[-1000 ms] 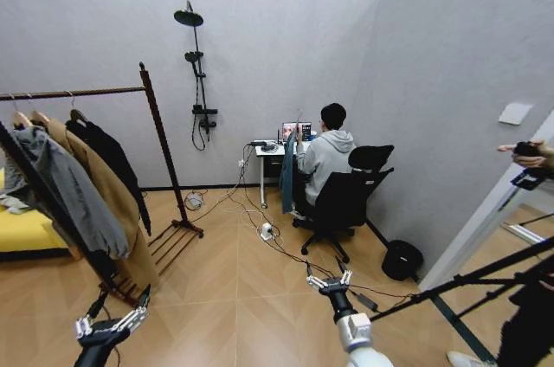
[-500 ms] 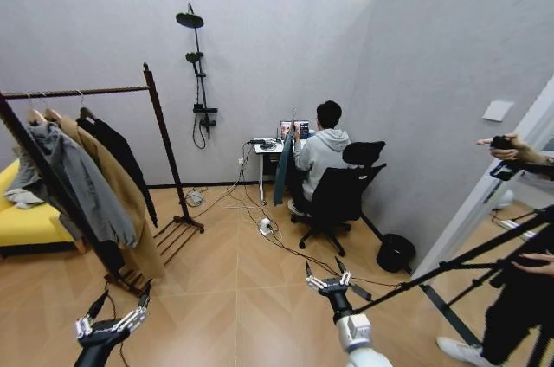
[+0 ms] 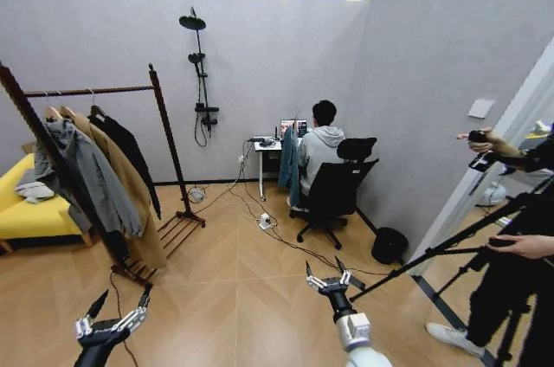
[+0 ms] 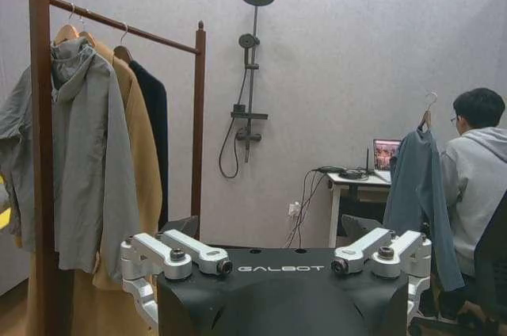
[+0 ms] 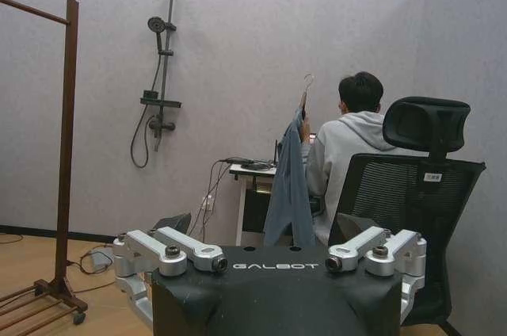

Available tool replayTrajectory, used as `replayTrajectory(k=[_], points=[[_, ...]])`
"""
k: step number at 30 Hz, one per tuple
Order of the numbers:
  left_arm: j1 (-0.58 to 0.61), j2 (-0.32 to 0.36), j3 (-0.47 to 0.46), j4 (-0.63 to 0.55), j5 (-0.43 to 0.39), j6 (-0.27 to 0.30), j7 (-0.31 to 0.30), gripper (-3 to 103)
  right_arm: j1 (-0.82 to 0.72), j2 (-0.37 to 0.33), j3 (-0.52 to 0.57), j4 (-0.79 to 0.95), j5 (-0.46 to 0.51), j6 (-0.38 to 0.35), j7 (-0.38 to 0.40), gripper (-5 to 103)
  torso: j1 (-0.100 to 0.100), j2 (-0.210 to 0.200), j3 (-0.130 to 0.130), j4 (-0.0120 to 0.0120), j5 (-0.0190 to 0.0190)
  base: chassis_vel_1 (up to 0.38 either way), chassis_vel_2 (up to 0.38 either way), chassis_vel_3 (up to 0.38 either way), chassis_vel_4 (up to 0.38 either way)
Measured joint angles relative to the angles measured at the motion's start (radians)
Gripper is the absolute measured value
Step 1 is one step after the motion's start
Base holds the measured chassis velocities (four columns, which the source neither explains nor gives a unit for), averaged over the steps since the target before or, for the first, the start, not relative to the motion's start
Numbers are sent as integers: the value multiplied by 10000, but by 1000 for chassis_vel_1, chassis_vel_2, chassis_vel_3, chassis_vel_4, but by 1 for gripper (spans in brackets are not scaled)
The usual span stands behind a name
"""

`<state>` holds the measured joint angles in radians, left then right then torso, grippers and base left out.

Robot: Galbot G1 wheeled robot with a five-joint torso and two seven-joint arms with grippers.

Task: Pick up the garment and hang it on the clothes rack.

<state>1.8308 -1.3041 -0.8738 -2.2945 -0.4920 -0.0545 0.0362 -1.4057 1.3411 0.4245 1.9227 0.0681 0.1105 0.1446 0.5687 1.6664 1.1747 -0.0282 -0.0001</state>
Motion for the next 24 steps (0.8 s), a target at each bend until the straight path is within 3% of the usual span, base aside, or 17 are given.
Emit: replayTrajectory(k=[24], points=[[0,0,0,0,0,0,0,100,168,120,38,-397,6,523,-246,100,1,0,0,-1,1,32,-29,-32,29]])
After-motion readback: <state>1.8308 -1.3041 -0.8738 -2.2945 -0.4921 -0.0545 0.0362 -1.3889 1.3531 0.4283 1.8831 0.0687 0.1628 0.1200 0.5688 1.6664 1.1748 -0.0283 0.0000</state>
